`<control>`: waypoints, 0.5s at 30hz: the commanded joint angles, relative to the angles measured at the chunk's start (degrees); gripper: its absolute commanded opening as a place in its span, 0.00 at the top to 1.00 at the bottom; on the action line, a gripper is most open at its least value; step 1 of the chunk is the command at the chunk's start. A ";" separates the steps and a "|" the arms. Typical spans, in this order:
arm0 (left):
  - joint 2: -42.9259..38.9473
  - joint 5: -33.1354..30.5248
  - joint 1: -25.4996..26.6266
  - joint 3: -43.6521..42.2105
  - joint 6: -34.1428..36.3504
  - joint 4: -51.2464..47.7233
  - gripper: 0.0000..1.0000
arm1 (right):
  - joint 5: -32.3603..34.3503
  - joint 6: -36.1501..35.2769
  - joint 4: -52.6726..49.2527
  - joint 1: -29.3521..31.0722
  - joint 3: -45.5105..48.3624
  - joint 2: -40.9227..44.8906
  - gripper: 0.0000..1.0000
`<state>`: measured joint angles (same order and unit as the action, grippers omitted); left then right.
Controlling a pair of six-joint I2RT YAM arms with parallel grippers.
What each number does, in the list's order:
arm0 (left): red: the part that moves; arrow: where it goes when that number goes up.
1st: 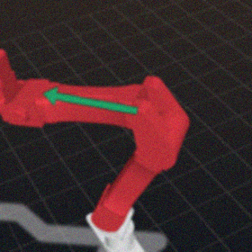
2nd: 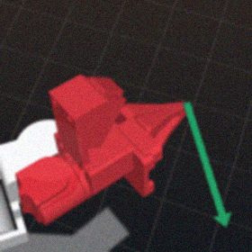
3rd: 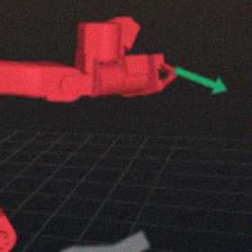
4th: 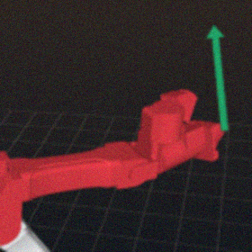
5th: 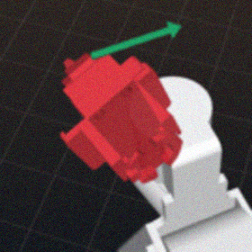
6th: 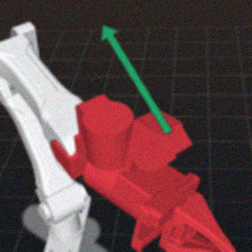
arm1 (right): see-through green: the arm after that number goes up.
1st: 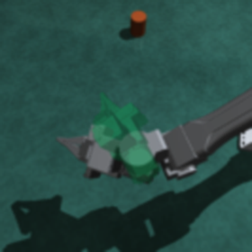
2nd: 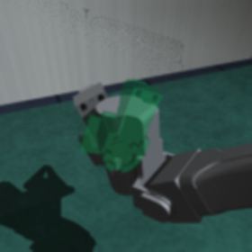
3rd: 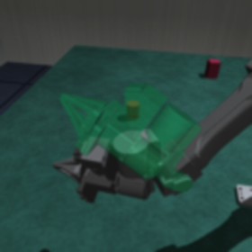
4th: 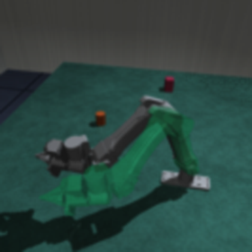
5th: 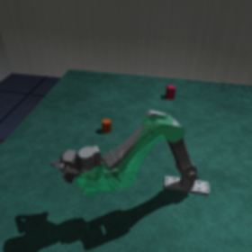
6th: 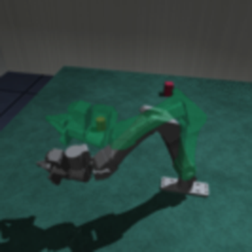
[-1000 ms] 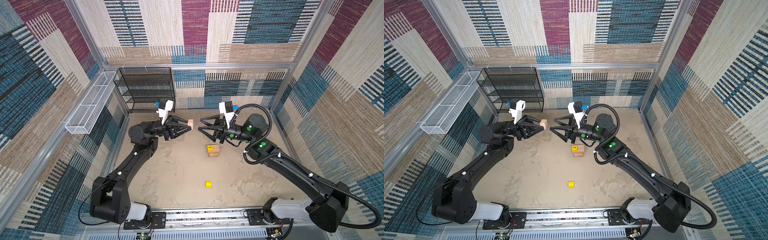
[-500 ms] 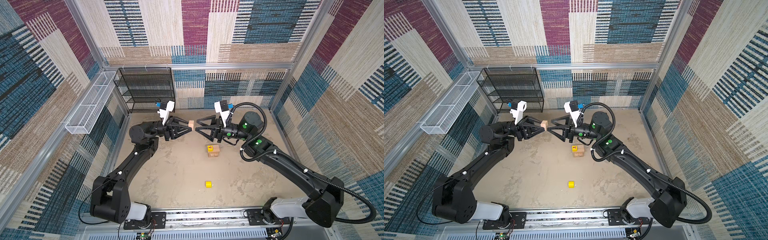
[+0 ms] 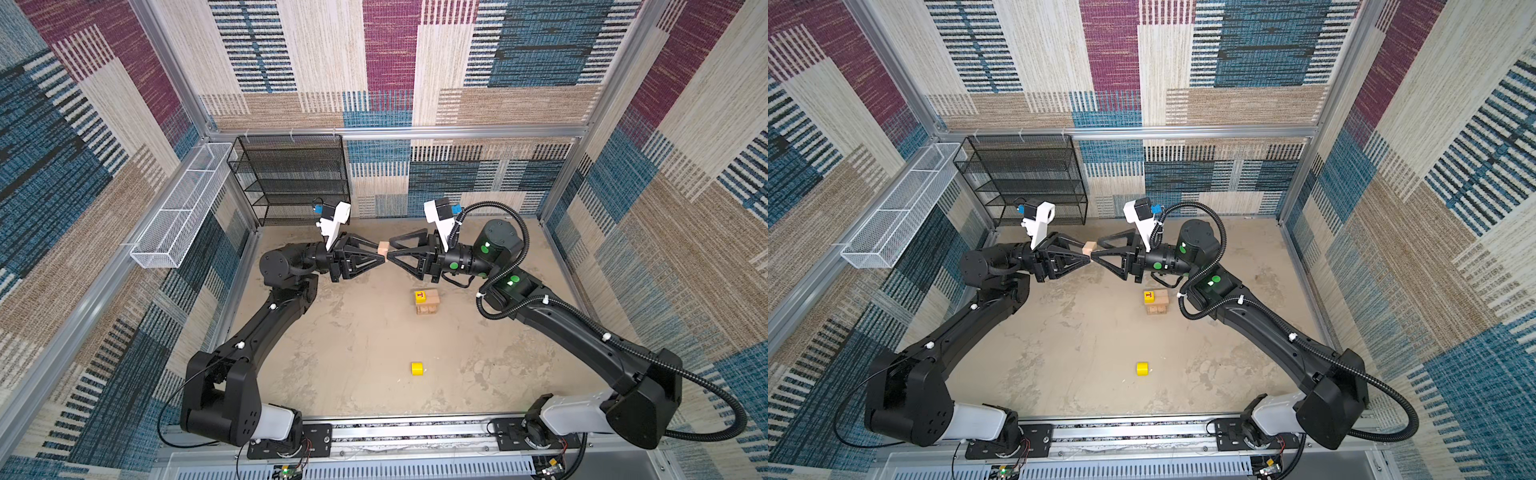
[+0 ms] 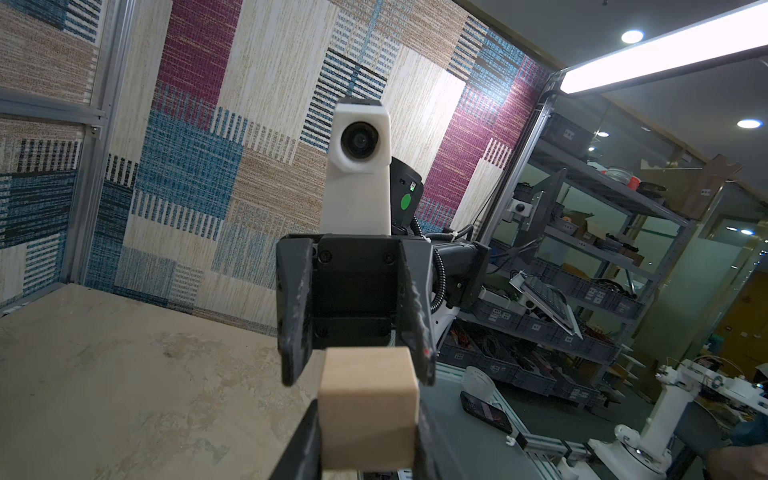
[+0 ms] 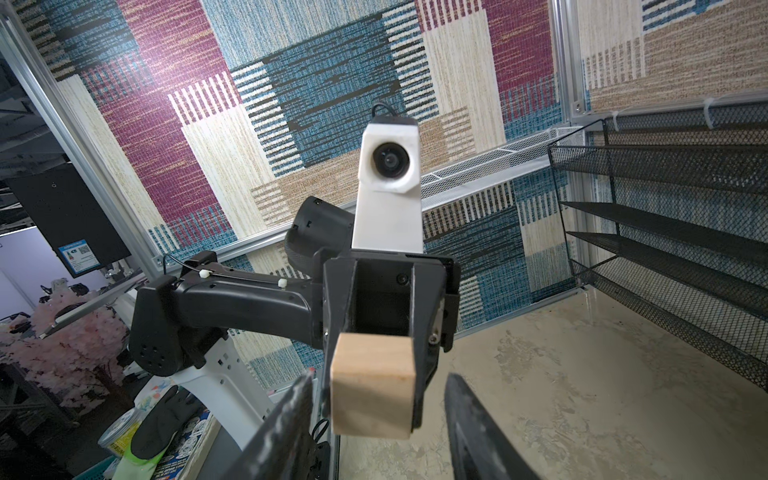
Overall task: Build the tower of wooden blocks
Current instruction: 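Close the right gripper on the wooden cube held by the left gripper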
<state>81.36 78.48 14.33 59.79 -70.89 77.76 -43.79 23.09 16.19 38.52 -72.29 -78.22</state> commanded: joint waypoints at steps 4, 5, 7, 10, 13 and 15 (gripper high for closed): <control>-0.23 1.04 -0.07 0.42 -0.65 2.31 1.00 | -0.24 0.65 0.54 0.59 -1.18 -0.39 0.54; -0.17 0.99 0.00 0.42 -0.67 2.31 1.00 | -0.16 0.61 0.45 0.65 -1.18 -0.40 0.56; -0.21 1.11 0.00 0.50 -0.74 2.31 1.00 | 0.09 0.42 0.11 0.81 -1.10 -0.22 0.58; -0.24 1.24 0.00 0.53 -0.83 2.43 1.00 | 0.44 -0.06 -0.82 0.94 -1.42 -0.33 0.59; -0.20 1.21 0.00 0.68 -0.98 2.32 1.00 | 0.81 -0.58 -2.18 1.03 -1.91 -0.52 0.57; -0.23 1.24 0.00 0.68 -0.96 2.38 1.00 | 0.82 -0.58 -2.18 1.11 -1.84 -0.53 0.57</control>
<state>81.36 78.85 14.37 59.96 -70.94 77.76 -43.31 22.79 14.61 39.42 -73.76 -78.65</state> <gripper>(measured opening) 0.343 0.434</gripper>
